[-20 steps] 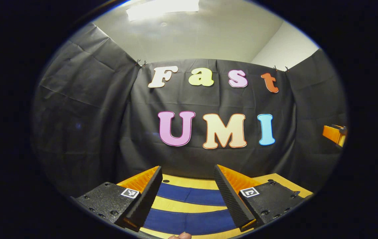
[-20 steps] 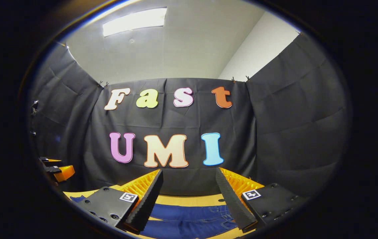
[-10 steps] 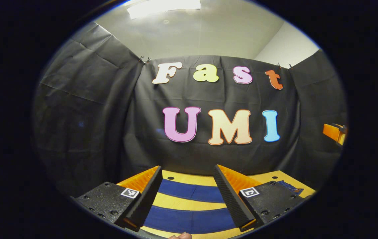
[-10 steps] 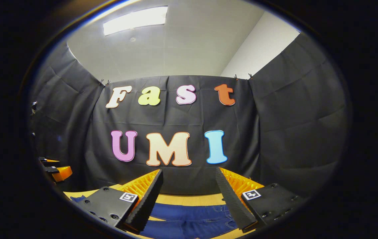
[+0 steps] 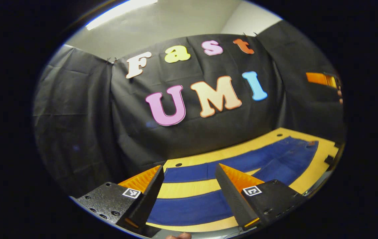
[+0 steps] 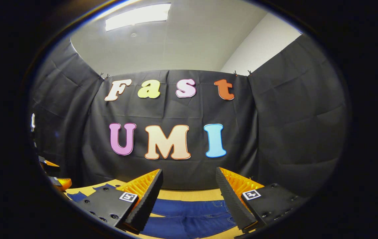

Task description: Grasp the waist and the cuffs of the jeans and fold them to make the two legs overlap; first hold the waist and fold one-third of the jeans toward the cuffs, then hold the cuffs and fold the remaining one-third in the same direction to finish folding.

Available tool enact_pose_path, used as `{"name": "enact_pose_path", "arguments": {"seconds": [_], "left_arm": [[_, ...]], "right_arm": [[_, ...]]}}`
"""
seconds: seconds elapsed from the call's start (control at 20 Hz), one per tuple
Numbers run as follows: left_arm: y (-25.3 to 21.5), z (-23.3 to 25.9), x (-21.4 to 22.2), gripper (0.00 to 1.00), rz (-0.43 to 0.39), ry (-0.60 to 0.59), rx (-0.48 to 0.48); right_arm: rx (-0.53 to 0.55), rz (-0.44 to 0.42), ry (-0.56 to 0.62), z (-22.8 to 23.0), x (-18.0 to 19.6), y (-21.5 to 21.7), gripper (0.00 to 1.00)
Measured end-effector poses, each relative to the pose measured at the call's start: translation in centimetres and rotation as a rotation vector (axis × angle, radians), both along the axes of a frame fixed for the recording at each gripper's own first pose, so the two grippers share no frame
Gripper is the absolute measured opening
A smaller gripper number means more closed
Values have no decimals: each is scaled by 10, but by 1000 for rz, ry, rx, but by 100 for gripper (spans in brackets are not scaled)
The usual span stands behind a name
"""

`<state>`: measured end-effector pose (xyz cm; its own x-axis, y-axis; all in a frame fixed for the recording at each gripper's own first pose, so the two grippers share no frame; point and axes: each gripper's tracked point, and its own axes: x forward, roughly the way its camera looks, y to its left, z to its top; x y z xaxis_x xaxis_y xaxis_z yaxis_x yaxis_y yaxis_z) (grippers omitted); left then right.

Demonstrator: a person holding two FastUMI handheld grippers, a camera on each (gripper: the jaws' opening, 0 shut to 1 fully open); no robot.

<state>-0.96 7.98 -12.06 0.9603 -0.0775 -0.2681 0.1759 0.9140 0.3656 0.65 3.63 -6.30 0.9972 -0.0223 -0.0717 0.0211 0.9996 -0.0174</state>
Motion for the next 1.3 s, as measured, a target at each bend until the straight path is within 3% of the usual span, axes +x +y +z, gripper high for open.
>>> {"name": "enact_pose_path", "arguments": {"seconds": [0.65,0.95,1.3], "left_arm": [[93,-144,-27,95,-227,289,529],[120,-203,-37,95,-339,439,693],[136,-240,-29,95,-402,539,771]], "right_arm": [[-58,-56,70,-40,-32,11,98],[-73,-120,99,-49,-44,-10,99],[-107,-164,118,-54,-55,-20,99]]}}
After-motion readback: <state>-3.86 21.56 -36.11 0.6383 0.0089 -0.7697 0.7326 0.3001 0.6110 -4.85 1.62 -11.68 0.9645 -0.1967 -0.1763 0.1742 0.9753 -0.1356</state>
